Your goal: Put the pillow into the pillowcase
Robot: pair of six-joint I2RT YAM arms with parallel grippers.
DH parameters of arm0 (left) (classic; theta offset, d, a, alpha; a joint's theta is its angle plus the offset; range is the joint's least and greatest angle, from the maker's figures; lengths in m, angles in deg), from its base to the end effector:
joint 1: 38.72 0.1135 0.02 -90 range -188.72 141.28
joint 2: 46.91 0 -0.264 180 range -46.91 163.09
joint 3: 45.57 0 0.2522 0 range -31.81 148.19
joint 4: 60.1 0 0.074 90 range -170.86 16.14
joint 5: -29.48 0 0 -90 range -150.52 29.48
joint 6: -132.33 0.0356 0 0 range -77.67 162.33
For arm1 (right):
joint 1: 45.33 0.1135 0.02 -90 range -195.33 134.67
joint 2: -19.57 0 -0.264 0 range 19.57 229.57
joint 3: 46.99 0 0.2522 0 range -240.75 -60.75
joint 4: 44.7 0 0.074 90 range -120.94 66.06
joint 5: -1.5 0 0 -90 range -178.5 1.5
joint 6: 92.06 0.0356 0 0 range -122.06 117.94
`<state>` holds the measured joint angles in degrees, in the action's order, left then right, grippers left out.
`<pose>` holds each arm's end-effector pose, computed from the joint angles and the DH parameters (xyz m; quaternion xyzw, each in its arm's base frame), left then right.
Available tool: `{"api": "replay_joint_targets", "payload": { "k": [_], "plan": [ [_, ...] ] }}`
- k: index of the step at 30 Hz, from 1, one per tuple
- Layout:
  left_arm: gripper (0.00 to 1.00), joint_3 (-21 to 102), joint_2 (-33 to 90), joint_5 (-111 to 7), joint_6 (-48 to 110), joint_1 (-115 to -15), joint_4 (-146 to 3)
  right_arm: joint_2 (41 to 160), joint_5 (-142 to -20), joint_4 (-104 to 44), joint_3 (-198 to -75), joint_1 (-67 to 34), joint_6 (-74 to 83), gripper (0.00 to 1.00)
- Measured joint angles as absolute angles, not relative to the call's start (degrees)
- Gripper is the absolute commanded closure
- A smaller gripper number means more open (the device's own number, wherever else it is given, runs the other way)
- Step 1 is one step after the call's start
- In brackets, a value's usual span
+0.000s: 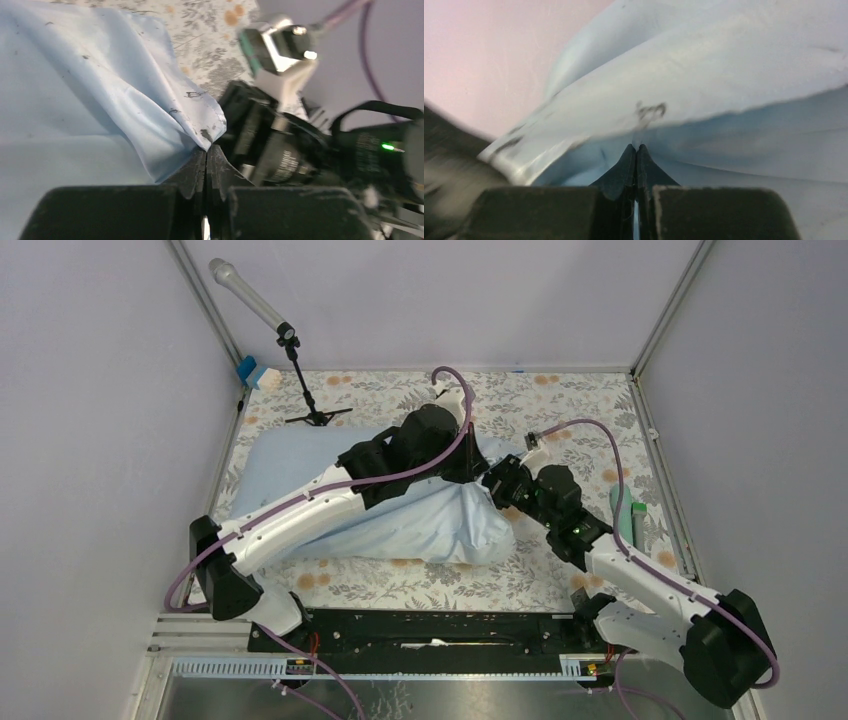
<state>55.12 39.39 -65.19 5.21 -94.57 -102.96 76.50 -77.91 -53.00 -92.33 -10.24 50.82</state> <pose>0.1952 -0.2826 0.3874 0.1191 0.8505 -0.3465 0.3773 0.1859 0.1386 0.2778 0.0494 0.7251 0.5230 0.4453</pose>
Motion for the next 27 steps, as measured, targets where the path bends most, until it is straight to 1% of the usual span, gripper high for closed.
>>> {"api": "replay_joint_targets", "payload": {
  "k": [4, 8, 9, 11, 12, 13, 15, 16, 17, 18, 19, 22, 27],
  "plan": [
    [1.00, 54.6, 39.0, -59.6, 2.3, -94.6, -98.7, 80.3, -78.0, -57.3, -92.2, -11.0, 53.4, 1.00],
    [1.00, 51.5, 37.0, -57.4, -0.2, -94.6, -94.7, 85.0, -78.1, -62.7, -91.8, -11.1, 55.0, 1.00],
    [1.00, 50.9, 36.7, -57.3, -0.7, -94.6, -93.9, 86.0, -78.1, -63.5, -91.4, -10.9, 55.1, 0.96],
    [0.98, 49.5, 36.3, -57.2, -1.4, -94.6, -91.9, 87.0, -78.1, -64.8, -89.7, -10.6, 55.5, 0.80],
    [0.96, 48.9, 36.3, -57.2, -1.7, -94.6, -91.3, 86.8, -78.3, -65.0, -88.8, -10.5, 55.6, 0.66],
    [0.95, 48.1, 36.3, -57.2, -2.0, -94.6, -90.4, 86.1, -78.6, -64.9, -87.6, -10.5, 55.6, 0.55],
    [0.93, 46.7, 36.3, -56.9, -2.7, -94.6, -89.0, 83.1, -79.3, -63.3, -86.0, -10.4, 55.4, 0.40],
    [0.92, 45.9, 36.3, -56.6, -3.2, -94.5, -87.6, 80.2, -80.0, -61.3, -85.4, -10.3, 54.5, 0.35],
    [0.91, 45.2, 36.3, -56.2, -3.7, -94.4, -86.2, 77.3, -80.6, -59.4, -85.2, -10.2, 54.0, 0.31],
    [0.90, 44.5, 36.3, -55.8, -4.1, -94.4, -84.9, 71.8, -82.0, -55.9, -85.2, -10.1, 52.5, 0.29],
    [0.89, 44.0, 36.3, -55.6, -4.5, -94.3, -83.8, 70.8, -82.4, -55.0, -85.2, -10.0, 52.4, 0.28],
    [0.89, 43.3, 36.4, -54.3, -5.3, -94.2, -80.6, 62.0, -86.5, -46.4, -85.3, -10.0, 49.5, 0.26],
    [0.89, 41.5, 36.8, -52.5, -6.2, -94.1, -77.5, 53.9, -92.8, -32.4, -85.9, -9.9, 46.2, 0.25]
  ]
}}
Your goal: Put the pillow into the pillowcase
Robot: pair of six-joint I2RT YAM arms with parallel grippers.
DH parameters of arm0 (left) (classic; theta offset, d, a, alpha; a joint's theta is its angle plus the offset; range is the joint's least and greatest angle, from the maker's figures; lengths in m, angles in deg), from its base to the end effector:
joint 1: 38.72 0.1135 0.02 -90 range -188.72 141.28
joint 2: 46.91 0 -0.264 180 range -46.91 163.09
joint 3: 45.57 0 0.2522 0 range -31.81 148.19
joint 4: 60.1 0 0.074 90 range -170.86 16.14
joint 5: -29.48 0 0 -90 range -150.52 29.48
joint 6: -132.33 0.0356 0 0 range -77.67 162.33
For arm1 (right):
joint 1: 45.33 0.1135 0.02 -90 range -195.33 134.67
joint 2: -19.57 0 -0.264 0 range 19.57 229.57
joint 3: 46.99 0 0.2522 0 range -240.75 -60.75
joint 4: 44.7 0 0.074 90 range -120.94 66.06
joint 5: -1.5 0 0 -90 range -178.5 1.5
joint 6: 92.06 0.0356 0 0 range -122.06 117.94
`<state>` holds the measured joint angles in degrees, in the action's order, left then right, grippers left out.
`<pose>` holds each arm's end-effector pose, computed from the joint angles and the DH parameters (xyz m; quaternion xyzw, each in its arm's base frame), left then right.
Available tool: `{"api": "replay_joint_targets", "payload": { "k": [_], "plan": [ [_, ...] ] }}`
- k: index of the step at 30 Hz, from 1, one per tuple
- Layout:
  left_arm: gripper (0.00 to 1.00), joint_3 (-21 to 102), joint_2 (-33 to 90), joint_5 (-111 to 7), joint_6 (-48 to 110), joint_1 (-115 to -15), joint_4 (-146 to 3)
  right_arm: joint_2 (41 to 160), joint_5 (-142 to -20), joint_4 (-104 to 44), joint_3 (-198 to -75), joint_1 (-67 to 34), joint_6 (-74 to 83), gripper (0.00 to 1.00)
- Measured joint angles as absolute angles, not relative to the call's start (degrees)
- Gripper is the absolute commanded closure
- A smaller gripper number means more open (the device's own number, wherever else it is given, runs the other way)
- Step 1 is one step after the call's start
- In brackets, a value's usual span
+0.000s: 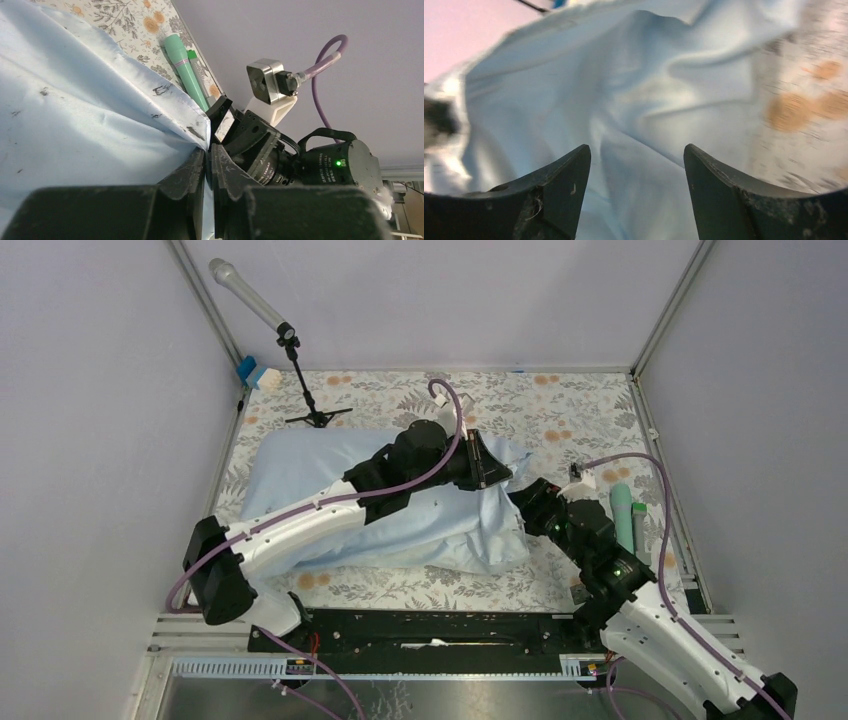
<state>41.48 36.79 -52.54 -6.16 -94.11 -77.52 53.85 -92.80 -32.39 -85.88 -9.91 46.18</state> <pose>0.1940 -0.2899 0.3641 0.0901 0.7825 -0.5170 0.3351 0.1334 0.0916 0.2678 0.1085 0.7450 0.4175 0.5088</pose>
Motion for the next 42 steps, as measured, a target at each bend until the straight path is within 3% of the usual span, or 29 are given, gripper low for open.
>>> {"api": "replay_joint_targets", "payload": {
  "k": [6, 9, 13, 16, 21, 25, 30, 35, 38, 42],
  "plan": [
    [0.82, 41.3, 40.9, -49.9, -6.4, -94.1, -74.7, 47.9, -102.7, -12.8, -88.5, -9.9, 44.3, 0.22],
    [0.69, 41.9, 45.9, -48.2, -6.5, -94.5, -73.6, 45.3, -108.4, -5.3, -93.3, -9.8, 42.4, 0.12],
    [0.44, 43.3, 53.4, -46.9, -6.1, -96.3, -73.8, 44.7, -114.7, -2.4, -101.2, -9.8, 39.0, 0.02],
    [0.28, 43.4, 57.1, -46.3, -5.6, -97.8, -75.1, 50.6, -115.5, -3.1, -106.4, -9.9, 36.4, 0.00],
    [0.17, 44.7, 55.3, -48.6, -4.6, -100.6, -79.9, 67.3, -111.7, -7.4, -110.3, -12.8, 33.2, 0.00],
    [0.17, 44.3, 50.5, -53.6, -4.8, -100.3, -85.9, 74.5, -98.2, -13.8, -112.6, -19.5, 33.6, 0.00],
    [0.18, 40.6, 36.6, -55.1, -2.4, -102.5, -90.1, 81.6, -91.2, -20.6, -112.1, -32.4, 32.7, 0.00],
    [0.18, 39.3, 23.3, -61.6, -0.8, -103.3, -93.0, 85.6, -82.2, -25.6, -106.6, -39.0, 34.6, 0.00],
    [0.25, 39.2, 21.2, -67.5, 0.6, -102.4, -96.4, 87.5, -78.9, -28.4, -105.9, -40.0, 35.7, 0.00],
    [0.48, 37.0, 21.2, -73.0, 2.3, -99.8, -100.3, 89.9, -76.8, -34.8, -104.3, -40.3, 36.7, 0.05]
  ]
}}
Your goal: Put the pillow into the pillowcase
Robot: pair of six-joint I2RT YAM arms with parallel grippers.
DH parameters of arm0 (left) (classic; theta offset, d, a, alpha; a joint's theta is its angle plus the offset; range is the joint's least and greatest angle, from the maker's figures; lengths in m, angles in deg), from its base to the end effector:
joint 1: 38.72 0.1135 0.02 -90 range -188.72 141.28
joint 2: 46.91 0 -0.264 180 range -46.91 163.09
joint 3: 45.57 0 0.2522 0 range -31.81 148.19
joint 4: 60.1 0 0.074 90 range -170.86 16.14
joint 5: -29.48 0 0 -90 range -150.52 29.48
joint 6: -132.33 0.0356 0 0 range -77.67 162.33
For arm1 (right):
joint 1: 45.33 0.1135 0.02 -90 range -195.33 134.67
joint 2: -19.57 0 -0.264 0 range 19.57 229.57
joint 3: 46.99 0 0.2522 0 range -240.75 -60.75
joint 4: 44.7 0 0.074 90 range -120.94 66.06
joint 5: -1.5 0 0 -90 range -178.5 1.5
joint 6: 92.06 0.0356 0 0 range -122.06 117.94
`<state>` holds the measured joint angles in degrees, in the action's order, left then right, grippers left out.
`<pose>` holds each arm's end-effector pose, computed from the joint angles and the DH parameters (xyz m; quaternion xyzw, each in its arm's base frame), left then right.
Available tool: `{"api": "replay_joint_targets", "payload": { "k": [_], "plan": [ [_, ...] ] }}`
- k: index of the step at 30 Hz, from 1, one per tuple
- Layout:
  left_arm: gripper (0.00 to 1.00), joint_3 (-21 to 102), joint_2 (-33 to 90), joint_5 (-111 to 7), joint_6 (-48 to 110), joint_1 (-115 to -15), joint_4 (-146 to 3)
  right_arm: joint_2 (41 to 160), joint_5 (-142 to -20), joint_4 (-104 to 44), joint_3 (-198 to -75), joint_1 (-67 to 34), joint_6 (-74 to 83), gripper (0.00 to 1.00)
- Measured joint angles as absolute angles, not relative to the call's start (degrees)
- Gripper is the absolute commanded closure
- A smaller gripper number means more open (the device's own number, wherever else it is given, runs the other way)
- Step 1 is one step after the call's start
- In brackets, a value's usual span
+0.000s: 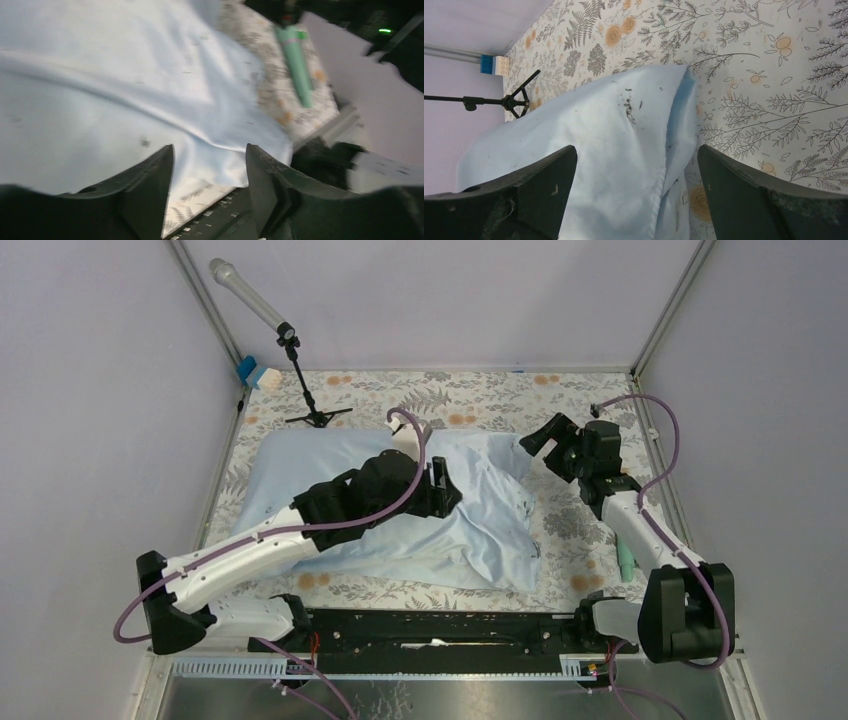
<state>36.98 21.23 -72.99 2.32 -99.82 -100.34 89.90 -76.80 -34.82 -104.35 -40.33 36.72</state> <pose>0.1342 -0.2273 0.3739 0.0974 0.8386 -0.3493 0.4065 0.2755 0.0314 0.2632 0.1869 0.8094 0.2839 0.4788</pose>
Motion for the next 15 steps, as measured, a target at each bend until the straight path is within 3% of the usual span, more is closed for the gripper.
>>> {"api": "replay_joint_targets", "payload": {
  "k": [2, 7, 15],
  "plan": [
    [0.56, 35.5, 21.6, -74.5, 3.1, -98.0, -102.1, 91.3, -76.4, -37.2, -103.5, -40.9, 37.0, 0.08],
    [0.67, 33.7, 22.0, -75.5, 3.2, -96.5, -104.3, 97.2, -74.4, -42.9, -102.6, -42.9, 37.4, 0.09],
    [0.69, 26.9, 19.3, -75.4, 1.3, -96.8, -104.1, 105.4, -69.4, -54.2, -101.3, -43.9, 40.9, 0.24]
  ]
}}
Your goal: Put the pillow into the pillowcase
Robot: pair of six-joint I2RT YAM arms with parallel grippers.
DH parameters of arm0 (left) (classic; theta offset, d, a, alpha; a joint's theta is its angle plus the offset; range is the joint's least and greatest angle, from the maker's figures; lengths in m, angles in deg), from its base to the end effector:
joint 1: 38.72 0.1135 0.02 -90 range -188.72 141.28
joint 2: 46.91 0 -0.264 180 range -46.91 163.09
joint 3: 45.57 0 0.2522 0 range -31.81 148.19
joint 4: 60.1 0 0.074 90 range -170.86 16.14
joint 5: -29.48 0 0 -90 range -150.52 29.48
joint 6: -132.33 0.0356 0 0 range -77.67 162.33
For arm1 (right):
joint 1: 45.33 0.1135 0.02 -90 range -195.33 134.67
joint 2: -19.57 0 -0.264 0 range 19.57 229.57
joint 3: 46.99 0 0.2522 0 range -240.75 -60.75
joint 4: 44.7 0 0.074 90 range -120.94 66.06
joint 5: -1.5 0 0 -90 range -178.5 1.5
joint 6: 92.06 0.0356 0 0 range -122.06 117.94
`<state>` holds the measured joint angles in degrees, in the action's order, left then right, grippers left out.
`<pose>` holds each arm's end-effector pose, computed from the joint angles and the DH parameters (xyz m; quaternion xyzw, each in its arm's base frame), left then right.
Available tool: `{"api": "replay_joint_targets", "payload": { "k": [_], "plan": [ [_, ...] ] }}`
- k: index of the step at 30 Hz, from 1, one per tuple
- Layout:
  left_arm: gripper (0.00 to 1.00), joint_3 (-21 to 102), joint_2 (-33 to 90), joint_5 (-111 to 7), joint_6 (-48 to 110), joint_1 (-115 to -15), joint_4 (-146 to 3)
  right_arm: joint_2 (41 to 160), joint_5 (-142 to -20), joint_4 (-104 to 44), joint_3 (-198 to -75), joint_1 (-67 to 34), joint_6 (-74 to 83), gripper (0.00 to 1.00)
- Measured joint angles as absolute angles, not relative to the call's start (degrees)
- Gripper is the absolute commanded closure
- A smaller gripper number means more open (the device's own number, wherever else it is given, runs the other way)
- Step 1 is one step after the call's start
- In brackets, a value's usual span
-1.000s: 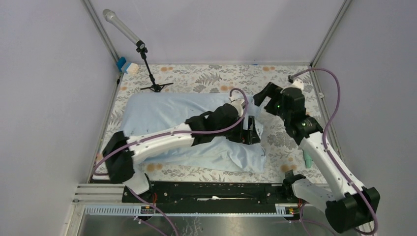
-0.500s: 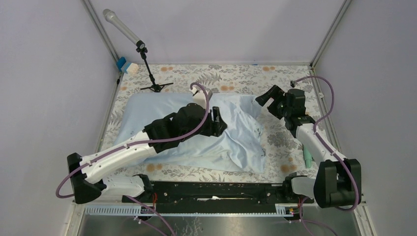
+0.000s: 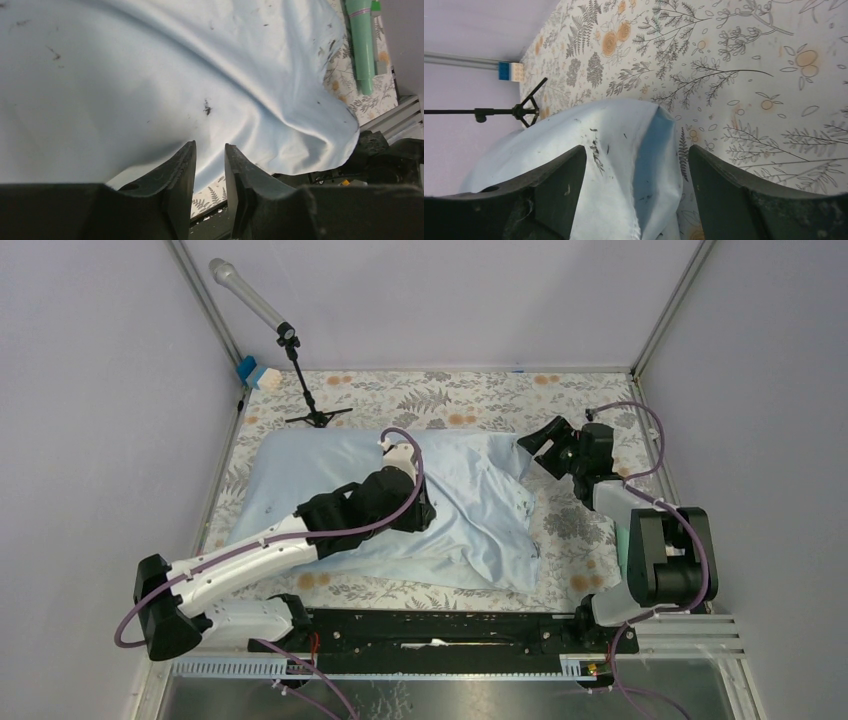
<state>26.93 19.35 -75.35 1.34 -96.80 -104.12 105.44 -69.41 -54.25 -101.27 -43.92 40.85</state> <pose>0.1400 -0.2075 0.3162 0.0761 0.8890 -0.2568 0.3714 0.3152 0.0194 0.2043 0.2031 0.7975 0.3352 0.4586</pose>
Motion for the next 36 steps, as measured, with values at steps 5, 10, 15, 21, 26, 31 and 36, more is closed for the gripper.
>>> {"api": "replay_joint_targets", "payload": {
  "k": [5, 10, 15, 21, 26, 31, 36],
  "plan": [
    [0.69, 22.6, 18.8, -75.9, 0.8, -96.8, -101.7, 110.4, -66.9, -61.3, -101.0, -44.0, 45.4, 0.69],
    [0.76, 20.2, 19.3, -78.0, 0.2, -96.8, -101.4, 112.7, -66.7, -59.1, -103.9, -44.1, 46.1, 1.00],
    [0.91, 19.9, 22.0, -80.4, -0.9, -96.8, -103.4, 114.5, -68.8, -47.9, -119.8, -44.2, 41.8, 1.00],
    [1.00, 18.1, 23.1, -79.7, -1.3, -96.4, -104.7, 122.1, -70.7, -38.9, -139.4, -45.6, 37.5, 1.00],
    [1.00, 18.1, 26.3, -77.7, -1.2, -96.3, -103.5, 130.6, -74.2, -32.4, -149.6, -47.6, 35.1, 1.00],
    [1.00, 17.9, 27.7, -76.7, -1.1, -96.3, -103.0, 136.5, -77.2, -25.4, -157.0, -48.1, 32.7, 0.82],
    [0.96, 17.9, 25.9, -75.7, -1.0, -96.3, -102.8, 137.4, -79.6, -19.0, -162.8, -48.1, 30.7, 0.25]
  ]
}}
